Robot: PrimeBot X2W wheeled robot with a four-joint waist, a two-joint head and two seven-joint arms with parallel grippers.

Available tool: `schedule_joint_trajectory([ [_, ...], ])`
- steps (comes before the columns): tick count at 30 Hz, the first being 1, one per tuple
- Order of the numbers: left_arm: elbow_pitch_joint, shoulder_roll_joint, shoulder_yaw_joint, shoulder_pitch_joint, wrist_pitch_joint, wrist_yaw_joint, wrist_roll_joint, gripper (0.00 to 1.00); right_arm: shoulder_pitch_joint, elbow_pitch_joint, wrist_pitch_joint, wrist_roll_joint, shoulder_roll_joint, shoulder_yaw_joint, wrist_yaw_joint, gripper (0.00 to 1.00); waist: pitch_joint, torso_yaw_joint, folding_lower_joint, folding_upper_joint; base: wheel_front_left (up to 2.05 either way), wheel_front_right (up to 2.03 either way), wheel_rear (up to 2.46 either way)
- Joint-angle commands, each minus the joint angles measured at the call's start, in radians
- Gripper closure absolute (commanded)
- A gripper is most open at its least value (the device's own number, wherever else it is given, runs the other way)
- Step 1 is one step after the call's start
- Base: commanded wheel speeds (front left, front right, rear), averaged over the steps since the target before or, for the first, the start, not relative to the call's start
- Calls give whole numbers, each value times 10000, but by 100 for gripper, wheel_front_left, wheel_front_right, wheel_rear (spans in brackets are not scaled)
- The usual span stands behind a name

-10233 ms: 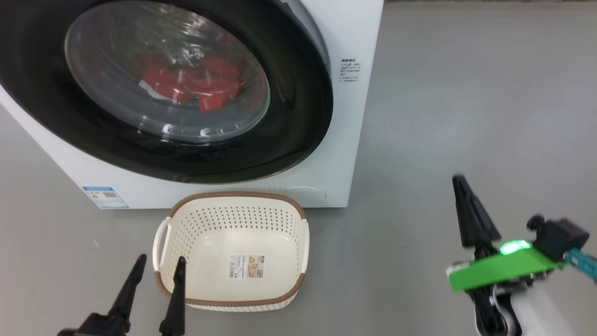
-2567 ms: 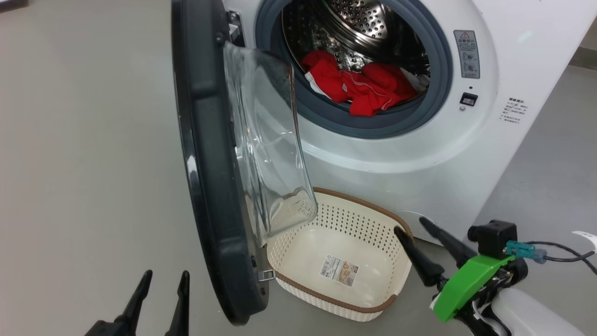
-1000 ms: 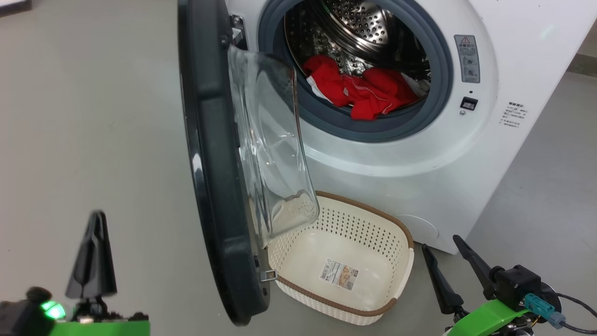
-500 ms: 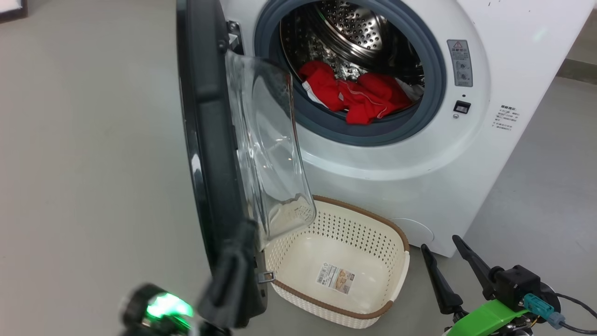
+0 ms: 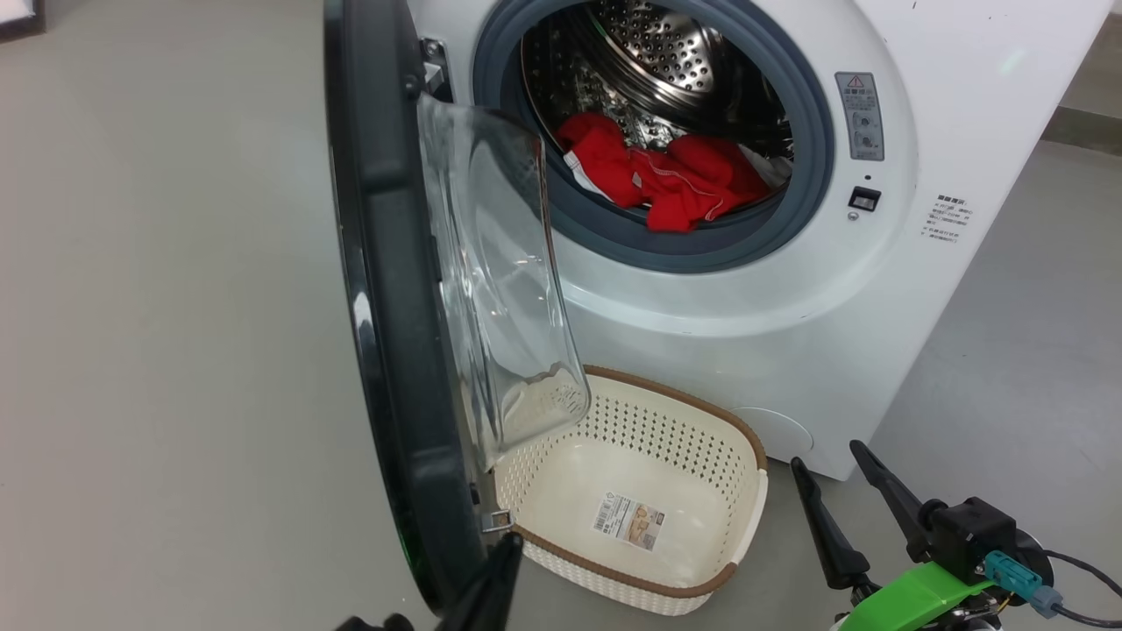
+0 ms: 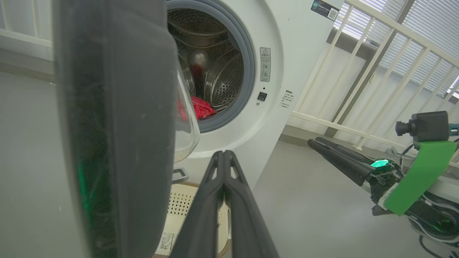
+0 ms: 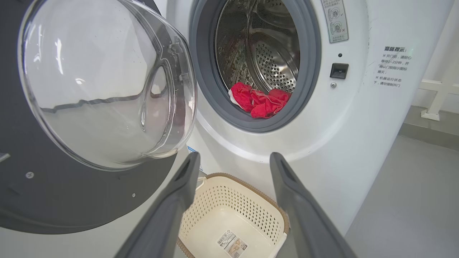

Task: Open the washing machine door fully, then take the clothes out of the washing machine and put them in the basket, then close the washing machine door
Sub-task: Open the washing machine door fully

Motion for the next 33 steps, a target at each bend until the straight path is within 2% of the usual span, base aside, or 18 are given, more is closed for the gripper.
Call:
schedule_joint_trajectory([
  [1, -12, 15, 439, -479, -51, 100, -91, 100, -14, -284, -93, -73, -34, 188, 63, 0, 9, 6, 0, 0, 0, 0, 0],
  [12, 826, 12, 1436, -915, -51, 219, -396, 100, -108, -320, -93, -88, -26, 132, 63, 0, 161, 84, 0, 0, 0, 0, 0],
  [19, 814, 27, 2364, -800, -51, 481, -264, 100, -156, -346, -93, -96, 3, 138, 63, 0, 242, 117, 0, 0, 0, 0, 0],
  [33, 932, 543, 4393, -1010, -51, 760, -10, 100, -320, -348, -93, -134, -40, 176, 63, 0, 467, 168, 0, 0, 0, 0, 0],
])
